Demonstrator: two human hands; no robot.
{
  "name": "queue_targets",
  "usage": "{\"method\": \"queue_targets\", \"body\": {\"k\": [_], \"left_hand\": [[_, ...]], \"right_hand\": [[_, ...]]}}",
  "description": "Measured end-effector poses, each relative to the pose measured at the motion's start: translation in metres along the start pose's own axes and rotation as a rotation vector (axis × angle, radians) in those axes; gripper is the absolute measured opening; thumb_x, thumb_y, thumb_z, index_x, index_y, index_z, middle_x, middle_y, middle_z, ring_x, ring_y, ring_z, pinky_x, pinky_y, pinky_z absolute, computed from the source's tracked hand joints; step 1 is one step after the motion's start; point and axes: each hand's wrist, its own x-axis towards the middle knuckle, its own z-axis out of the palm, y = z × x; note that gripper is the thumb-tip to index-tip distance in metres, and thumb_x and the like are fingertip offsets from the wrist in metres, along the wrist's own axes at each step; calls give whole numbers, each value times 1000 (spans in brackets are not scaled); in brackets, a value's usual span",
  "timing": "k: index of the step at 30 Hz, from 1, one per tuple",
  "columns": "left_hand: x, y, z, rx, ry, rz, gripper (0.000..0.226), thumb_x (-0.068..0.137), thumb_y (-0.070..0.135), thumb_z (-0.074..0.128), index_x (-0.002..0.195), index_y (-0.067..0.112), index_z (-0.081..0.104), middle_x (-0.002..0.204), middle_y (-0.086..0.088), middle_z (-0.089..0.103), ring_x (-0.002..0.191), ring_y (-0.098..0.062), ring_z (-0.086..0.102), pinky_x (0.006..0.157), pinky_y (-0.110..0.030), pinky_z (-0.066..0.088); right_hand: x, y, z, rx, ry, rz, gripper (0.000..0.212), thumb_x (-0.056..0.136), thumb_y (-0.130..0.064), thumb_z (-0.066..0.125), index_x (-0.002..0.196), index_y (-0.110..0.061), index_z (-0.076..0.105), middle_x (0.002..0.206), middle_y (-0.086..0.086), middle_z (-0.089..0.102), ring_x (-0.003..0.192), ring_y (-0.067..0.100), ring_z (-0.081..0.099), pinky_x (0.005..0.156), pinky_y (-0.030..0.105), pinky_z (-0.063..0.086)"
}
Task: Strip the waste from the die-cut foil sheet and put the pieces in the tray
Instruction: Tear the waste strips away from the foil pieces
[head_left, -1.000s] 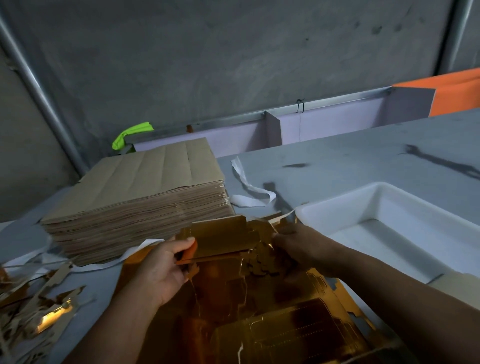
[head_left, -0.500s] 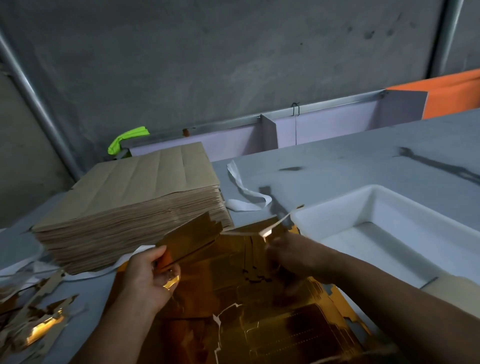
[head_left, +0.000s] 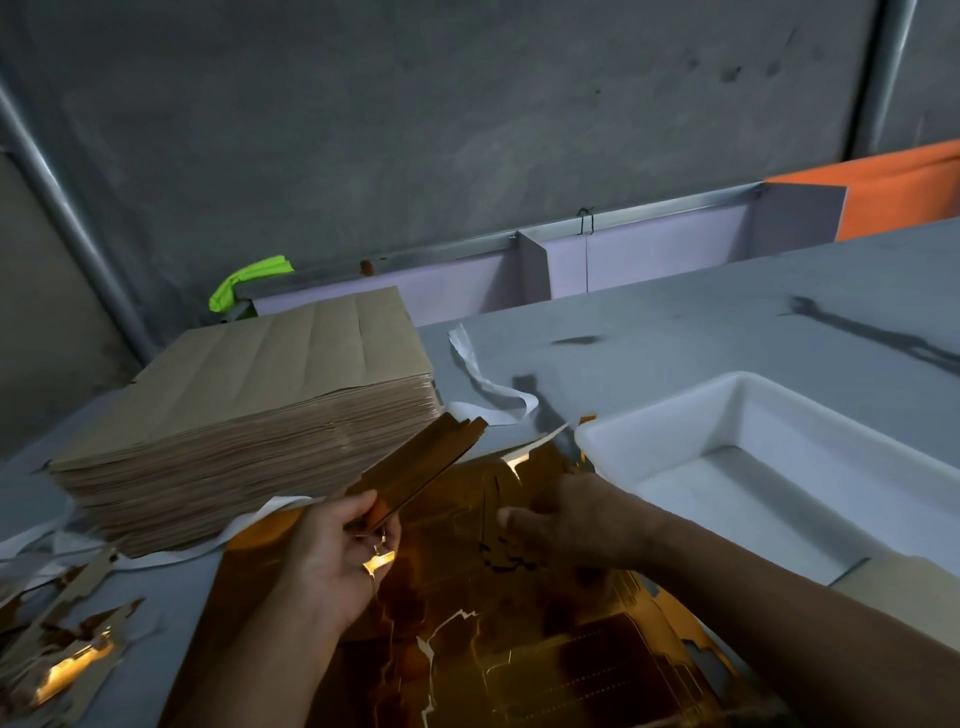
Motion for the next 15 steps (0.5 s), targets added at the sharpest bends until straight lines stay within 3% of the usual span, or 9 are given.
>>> {"method": "queue_targets", "body": {"k": [3, 6, 10, 15], "left_hand": [[2, -4, 1, 59, -29, 44, 42, 88, -1, 58, 127, 16, 55, 105, -15, 63, 81, -23, 62, 56, -32, 52], [1, -8, 3, 167, -89, 80, 33, 85, 1, 57, 111, 22, 59, 102, -14, 65, 80, -26, 62, 59, -34, 47], [-1, -10, 3, 259, -203, 74, 35, 71, 4, 61, 101, 21, 59, 107, -17, 66, 95, -34, 63, 75, -45, 53], [0, -15, 1, 355, -261, 66, 35, 69, 3, 61, 101, 15, 60, 107, -18, 69, 99, -35, 64, 83, -47, 52]], "right_hand": [[-2, -4, 0, 112, 86, -57, 64, 68, -87, 51, 57, -26, 63, 49, -11, 60, 47, 2, 60, 55, 24, 48], [-6, -9, -3, 268, 149, -157, 36, 72, -85, 52, 62, -53, 65, 55, -24, 63, 51, -7, 60, 53, 18, 44], [-8, -8, -4, 472, 108, -127, 55, 72, -81, 59, 87, -30, 72, 74, 0, 73, 50, 11, 61, 47, 26, 48], [-8, -11, -6, 541, 89, -127, 36, 95, -45, 59, 93, -10, 67, 79, 9, 73, 50, 15, 61, 45, 27, 48]]}}
